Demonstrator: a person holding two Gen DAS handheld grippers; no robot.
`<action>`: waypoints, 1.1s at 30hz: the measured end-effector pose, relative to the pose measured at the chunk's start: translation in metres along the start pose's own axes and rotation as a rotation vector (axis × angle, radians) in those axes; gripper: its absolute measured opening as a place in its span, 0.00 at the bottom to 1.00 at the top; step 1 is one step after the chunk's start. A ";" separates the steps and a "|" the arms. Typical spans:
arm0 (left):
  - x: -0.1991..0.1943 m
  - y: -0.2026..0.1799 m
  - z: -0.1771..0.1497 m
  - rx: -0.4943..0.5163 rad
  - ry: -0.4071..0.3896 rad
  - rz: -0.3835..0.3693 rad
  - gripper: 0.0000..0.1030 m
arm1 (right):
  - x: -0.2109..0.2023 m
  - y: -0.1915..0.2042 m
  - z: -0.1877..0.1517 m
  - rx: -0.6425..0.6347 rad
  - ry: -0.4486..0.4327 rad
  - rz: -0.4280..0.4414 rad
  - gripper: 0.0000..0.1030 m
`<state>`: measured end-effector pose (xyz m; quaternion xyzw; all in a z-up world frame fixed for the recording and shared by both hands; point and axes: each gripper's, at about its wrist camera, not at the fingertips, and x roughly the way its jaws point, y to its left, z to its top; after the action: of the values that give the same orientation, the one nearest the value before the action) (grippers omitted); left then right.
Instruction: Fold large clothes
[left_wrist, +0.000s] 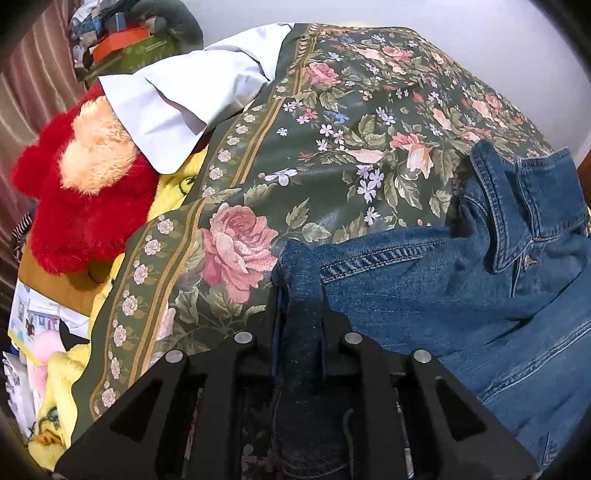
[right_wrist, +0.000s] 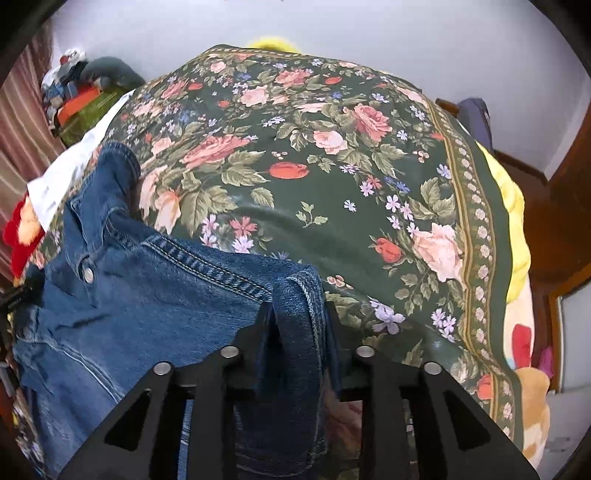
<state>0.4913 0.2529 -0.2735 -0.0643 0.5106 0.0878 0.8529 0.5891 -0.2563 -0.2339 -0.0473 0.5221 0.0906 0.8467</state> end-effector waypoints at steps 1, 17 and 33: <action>0.000 0.000 0.000 0.003 0.004 0.000 0.18 | 0.000 0.001 -0.001 -0.013 -0.002 -0.025 0.40; -0.128 -0.017 -0.017 0.074 -0.150 0.031 0.25 | -0.119 0.015 -0.019 -0.046 -0.146 -0.042 0.76; -0.289 -0.035 -0.112 0.119 -0.381 -0.060 0.71 | -0.279 0.074 -0.123 -0.073 -0.288 0.155 0.96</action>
<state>0.2682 0.1721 -0.0704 -0.0112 0.3419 0.0424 0.9387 0.3439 -0.2347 -0.0390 -0.0243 0.3937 0.1803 0.9011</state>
